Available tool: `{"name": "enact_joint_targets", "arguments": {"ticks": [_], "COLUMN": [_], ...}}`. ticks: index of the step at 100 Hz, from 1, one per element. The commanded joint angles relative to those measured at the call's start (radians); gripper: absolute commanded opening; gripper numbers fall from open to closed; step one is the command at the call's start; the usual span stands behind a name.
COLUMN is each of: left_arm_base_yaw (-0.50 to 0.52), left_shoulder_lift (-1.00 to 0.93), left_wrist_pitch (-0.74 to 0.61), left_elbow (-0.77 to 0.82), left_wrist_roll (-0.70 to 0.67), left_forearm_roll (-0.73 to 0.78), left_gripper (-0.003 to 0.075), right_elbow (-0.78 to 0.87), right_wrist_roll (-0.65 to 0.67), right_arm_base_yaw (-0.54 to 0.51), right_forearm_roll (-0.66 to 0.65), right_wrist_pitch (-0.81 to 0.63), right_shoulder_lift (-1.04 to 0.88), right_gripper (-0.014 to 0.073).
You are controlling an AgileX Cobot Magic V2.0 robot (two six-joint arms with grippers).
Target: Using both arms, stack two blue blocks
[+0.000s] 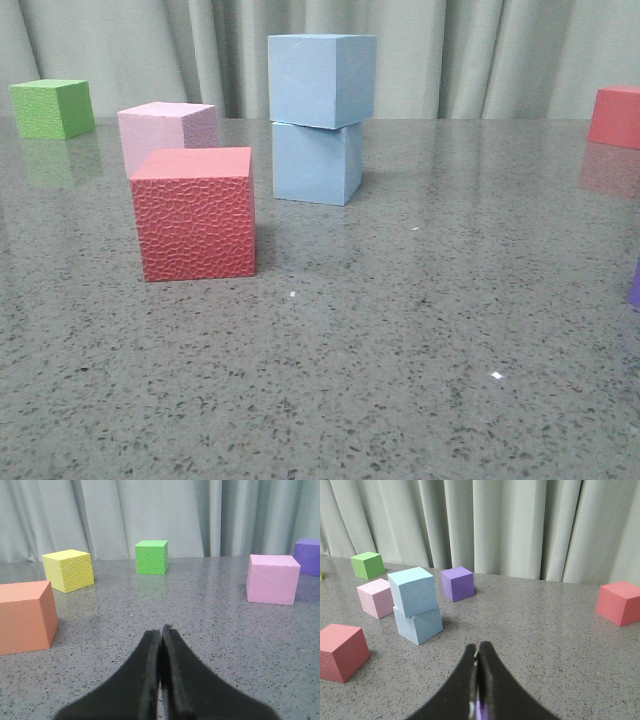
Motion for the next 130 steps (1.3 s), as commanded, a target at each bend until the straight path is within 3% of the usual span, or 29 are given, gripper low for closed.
{"name": "enact_joint_targets", "arguments": {"ticks": [1, 42, 53, 75, 91, 130], "left_arm_base_yaw": [0.003, 0.003, 0.003, 0.003, 0.003, 0.003], "left_shoulder_lift": [-0.036, -0.036, -0.036, -0.036, -0.036, -0.036], "left_wrist_pitch": [-0.084, -0.084, -0.084, -0.084, -0.084, -0.084], "left_elbow": [0.025, 0.025, 0.025, 0.025, 0.025, 0.025], "left_wrist_roll": [-0.001, -0.001, -0.001, -0.001, -0.001, -0.001], "left_forearm_roll": [-0.012, -0.012, -0.012, -0.012, -0.012, -0.012], "left_gripper": [-0.0019, -0.0019, -0.0019, -0.0019, -0.0019, -0.0019], "right_elbow": [-0.024, -0.024, 0.009, 0.164, 0.292, 0.483], "right_wrist_roll": [-0.007, -0.009, -0.079, -0.234, -0.262, -0.262], "right_arm_base_yaw": [-0.002, -0.035, -0.098, -0.289, -0.394, -0.500], "right_forearm_roll": [-0.027, -0.030, 0.018, 0.233, 0.275, 0.330], "right_wrist_pitch": [-0.066, -0.068, -0.123, -0.409, -0.561, -0.565], "right_shoulder_lift": [0.009, 0.009, 0.009, 0.009, 0.007, -0.150], "right_gripper": [-0.0069, -0.0069, -0.0069, -0.0069, -0.0069, -0.0069]}}
